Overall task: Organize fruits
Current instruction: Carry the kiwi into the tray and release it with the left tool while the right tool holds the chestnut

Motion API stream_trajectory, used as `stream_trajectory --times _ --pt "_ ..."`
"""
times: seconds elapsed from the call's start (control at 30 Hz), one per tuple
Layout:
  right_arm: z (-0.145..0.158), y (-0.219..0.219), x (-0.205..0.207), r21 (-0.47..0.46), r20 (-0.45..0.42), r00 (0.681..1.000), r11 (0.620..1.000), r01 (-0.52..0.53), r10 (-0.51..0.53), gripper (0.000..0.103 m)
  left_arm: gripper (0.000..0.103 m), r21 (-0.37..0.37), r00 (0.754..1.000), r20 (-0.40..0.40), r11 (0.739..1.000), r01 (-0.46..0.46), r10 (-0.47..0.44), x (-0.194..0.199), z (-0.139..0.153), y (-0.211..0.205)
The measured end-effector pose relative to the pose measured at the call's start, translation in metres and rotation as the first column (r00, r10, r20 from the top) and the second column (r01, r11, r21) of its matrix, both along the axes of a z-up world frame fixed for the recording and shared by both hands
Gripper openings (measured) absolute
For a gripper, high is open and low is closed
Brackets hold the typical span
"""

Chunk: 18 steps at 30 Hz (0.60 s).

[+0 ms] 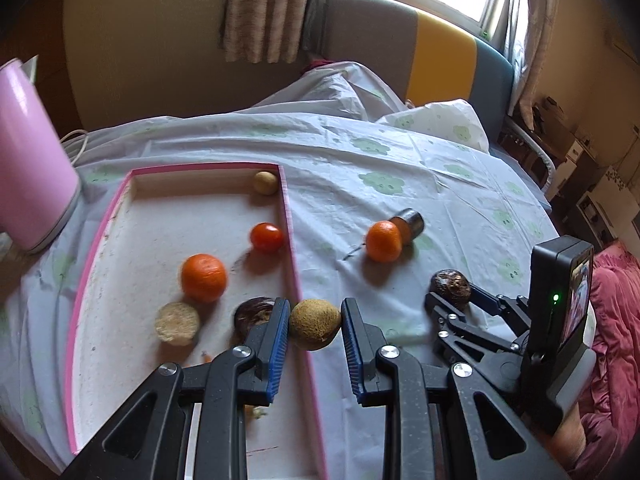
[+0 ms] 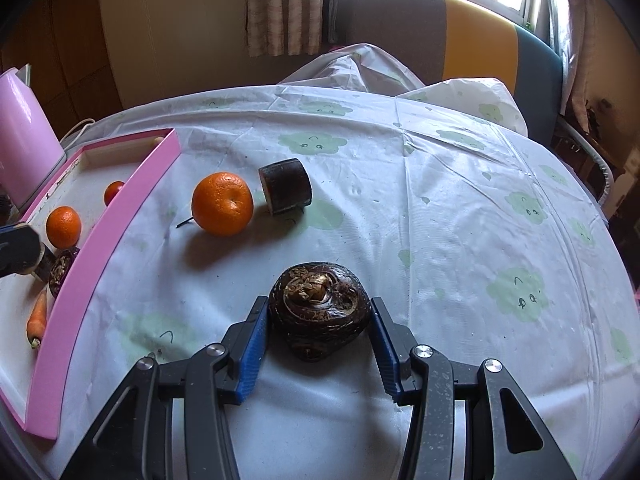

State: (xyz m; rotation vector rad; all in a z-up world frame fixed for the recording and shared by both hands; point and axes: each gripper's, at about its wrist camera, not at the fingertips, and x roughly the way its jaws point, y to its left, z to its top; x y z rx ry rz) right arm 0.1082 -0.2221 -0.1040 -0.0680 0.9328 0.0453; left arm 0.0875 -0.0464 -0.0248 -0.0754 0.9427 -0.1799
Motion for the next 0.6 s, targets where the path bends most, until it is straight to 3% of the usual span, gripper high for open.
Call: stream_trajectory --times 0.13,0.37,0.6 --pt "0.0 0.004 0.001 -0.027 -0.007 1.0 1.0 0.002 -0.002 0.05 0.026 -0.005 0.998 0.007 0.998 -0.067 0.067 -0.008 0.002 0.036" --pt "-0.002 -0.001 -0.003 0.009 0.023 1.0 1.0 0.003 -0.004 0.05 0.026 0.001 0.979 -0.023 0.979 -0.202 0.202 -0.022 -0.012 0.102" --pt "-0.003 0.001 -0.004 -0.005 0.039 0.999 1.0 -0.001 0.002 0.05 0.026 -0.003 0.969 -0.073 0.971 -0.237 0.236 -0.026 -0.035 0.119"
